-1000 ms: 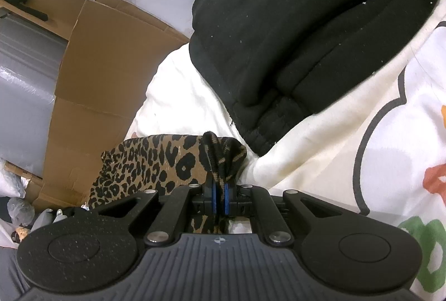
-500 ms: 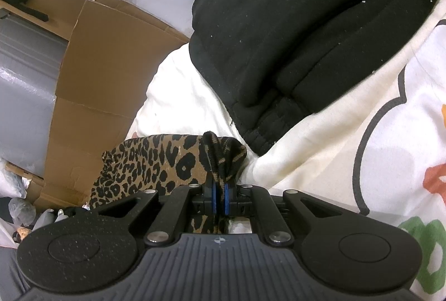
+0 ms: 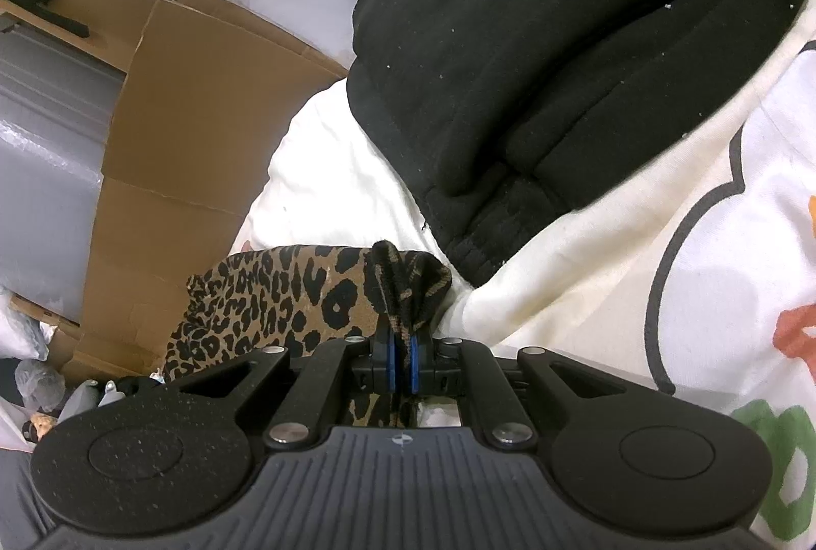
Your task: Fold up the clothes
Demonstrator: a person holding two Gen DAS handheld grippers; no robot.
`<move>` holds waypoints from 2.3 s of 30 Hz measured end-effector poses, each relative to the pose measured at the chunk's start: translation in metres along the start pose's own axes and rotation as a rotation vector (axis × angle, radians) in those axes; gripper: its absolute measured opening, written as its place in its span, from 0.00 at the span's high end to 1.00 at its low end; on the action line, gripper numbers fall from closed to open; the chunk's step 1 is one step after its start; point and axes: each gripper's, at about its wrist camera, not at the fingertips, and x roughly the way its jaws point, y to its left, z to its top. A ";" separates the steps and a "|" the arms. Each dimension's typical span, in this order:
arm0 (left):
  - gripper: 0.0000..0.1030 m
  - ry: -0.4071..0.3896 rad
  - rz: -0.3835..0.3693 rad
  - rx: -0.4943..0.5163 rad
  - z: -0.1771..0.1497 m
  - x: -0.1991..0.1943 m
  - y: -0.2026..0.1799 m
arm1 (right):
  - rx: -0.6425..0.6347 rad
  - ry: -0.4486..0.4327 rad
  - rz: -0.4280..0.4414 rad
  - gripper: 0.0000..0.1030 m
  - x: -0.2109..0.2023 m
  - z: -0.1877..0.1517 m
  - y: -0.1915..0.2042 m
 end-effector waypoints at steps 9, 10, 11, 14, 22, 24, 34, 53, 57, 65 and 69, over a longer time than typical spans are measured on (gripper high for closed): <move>0.87 0.001 0.008 -0.053 -0.006 -0.002 0.017 | 0.030 -0.009 0.014 0.94 -0.001 0.006 -0.003; 0.88 0.005 0.010 -0.061 -0.006 0.000 0.019 | 0.039 -0.013 0.016 0.93 -0.002 0.008 -0.003; 0.88 0.002 0.013 -0.068 -0.006 0.001 0.020 | 0.050 -0.020 0.020 0.92 -0.003 0.009 -0.004; 0.88 -0.001 0.022 -0.061 -0.005 0.001 0.019 | 0.064 -0.040 0.025 0.90 -0.004 0.012 -0.004; 0.78 -0.015 0.051 -0.036 -0.004 0.004 0.016 | 0.043 -0.045 0.026 0.85 0.002 0.021 -0.002; 0.78 -0.016 0.052 -0.031 -0.005 0.005 0.015 | 0.046 -0.037 0.020 0.78 0.006 0.024 -0.004; 0.90 0.003 0.076 -0.004 -0.006 0.004 0.010 | 0.021 -0.035 0.004 0.91 0.009 0.032 -0.002; 0.91 0.024 0.182 0.095 -0.003 -0.028 -0.017 | -0.028 -0.068 -0.022 0.93 -0.027 0.027 0.022; 0.91 0.035 0.209 0.119 -0.002 -0.036 -0.020 | -0.020 -0.070 -0.035 0.93 -0.037 0.023 0.024; 0.91 0.041 0.271 0.152 0.001 -0.042 -0.028 | -0.019 -0.086 -0.051 0.93 -0.057 0.012 0.029; 0.91 0.046 0.296 0.169 0.002 -0.047 -0.033 | -0.017 -0.074 -0.062 0.93 -0.068 0.007 0.028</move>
